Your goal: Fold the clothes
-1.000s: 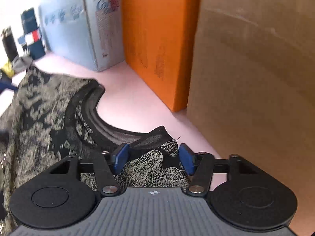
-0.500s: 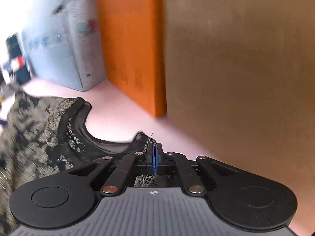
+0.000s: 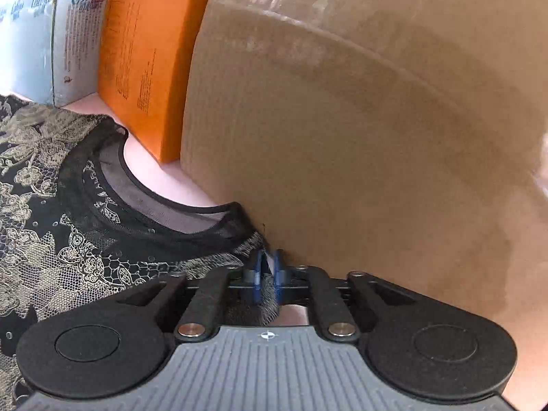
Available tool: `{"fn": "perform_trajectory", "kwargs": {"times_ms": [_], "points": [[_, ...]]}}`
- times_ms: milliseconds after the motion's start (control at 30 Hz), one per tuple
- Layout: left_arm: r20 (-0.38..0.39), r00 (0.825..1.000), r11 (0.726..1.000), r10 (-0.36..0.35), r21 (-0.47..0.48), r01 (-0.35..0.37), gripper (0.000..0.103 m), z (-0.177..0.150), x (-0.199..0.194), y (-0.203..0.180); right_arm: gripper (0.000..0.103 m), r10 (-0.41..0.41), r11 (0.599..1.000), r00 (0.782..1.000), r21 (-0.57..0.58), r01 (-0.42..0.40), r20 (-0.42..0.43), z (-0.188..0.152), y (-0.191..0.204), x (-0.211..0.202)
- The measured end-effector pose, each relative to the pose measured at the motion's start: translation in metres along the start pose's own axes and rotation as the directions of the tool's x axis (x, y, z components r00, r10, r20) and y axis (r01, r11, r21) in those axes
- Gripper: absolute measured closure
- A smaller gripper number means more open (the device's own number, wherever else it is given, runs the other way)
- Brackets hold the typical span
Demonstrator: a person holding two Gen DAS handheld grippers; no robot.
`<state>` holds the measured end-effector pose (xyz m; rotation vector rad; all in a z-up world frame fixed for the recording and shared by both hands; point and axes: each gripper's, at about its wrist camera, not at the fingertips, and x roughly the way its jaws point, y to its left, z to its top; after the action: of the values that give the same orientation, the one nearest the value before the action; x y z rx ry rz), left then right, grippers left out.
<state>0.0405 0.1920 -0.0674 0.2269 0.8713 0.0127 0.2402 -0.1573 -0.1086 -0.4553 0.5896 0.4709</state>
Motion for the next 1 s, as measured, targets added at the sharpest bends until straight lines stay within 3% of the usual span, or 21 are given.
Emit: {"fn": "perform_trajectory", "kwargs": {"times_ms": [67,133,233,300,400,467,533,733,800,833,900,1000], "points": [[0.006,1.000,1.000,0.016,-0.017,-0.016,0.019,-0.007,-0.008,0.004,0.051,0.002,0.999,0.999,0.054,-0.005,0.050,-0.004,-0.007,-0.027],[0.018,0.997,0.994,0.073,-0.083,-0.071,0.019,-0.017,-0.016,0.017,0.047,-0.004,0.994,0.995,0.108,-0.007,0.098,-0.012,-0.017,-0.059],[0.031,0.979,0.953,0.202,-0.237,-0.189,0.019,-0.034,-0.026,0.045,0.044,-0.032,0.981,0.994,0.192,0.012,0.101,-0.037,-0.030,-0.111],[-0.013,0.971,0.889,0.239,-0.400,-0.224,0.019,-0.046,-0.025,0.080,0.038,-0.033,0.964,0.995,0.267,0.006,0.095,-0.058,-0.038,-0.148],[-0.064,0.953,0.754,0.296,-0.598,-0.274,0.023,-0.065,-0.018,0.127,0.025,0.041,0.940,0.995,0.332,-0.070,0.093,-0.088,-0.022,-0.197],[-0.083,0.943,0.714,0.323,-0.632,-0.300,0.032,-0.071,-0.010,0.144,0.022,0.090,0.934,0.992,0.340,-0.113,0.084,-0.104,-0.001,-0.224],[-0.080,0.944,0.716,0.321,-0.632,-0.297,0.037,-0.072,-0.003,0.149,0.022,0.116,0.934,0.990,0.330,-0.134,0.075,-0.114,0.028,-0.241],[-0.043,0.961,0.762,0.272,-0.601,-0.242,0.043,-0.069,0.017,0.149,0.018,0.175,0.952,0.984,0.248,-0.180,0.044,-0.130,0.098,-0.272],[-0.037,0.962,0.771,0.271,-0.590,-0.241,0.094,-0.066,0.019,0.151,0.017,0.184,0.950,0.982,0.249,-0.187,0.034,-0.131,0.112,-0.270],[-0.042,0.964,0.772,0.262,-0.590,-0.236,0.101,-0.066,0.019,0.155,0.016,0.180,0.950,0.983,0.253,-0.181,0.028,-0.132,0.114,-0.271],[-0.029,0.972,0.776,0.232,-0.597,-0.203,0.101,-0.066,0.013,0.164,0.016,0.165,0.950,0.986,0.267,-0.164,0.021,-0.134,0.117,-0.273],[-0.012,0.967,0.810,0.255,-0.543,-0.220,0.101,-0.069,-0.001,0.176,0.016,0.137,0.941,0.990,0.310,-0.138,0.026,-0.137,0.116,-0.274]]}}
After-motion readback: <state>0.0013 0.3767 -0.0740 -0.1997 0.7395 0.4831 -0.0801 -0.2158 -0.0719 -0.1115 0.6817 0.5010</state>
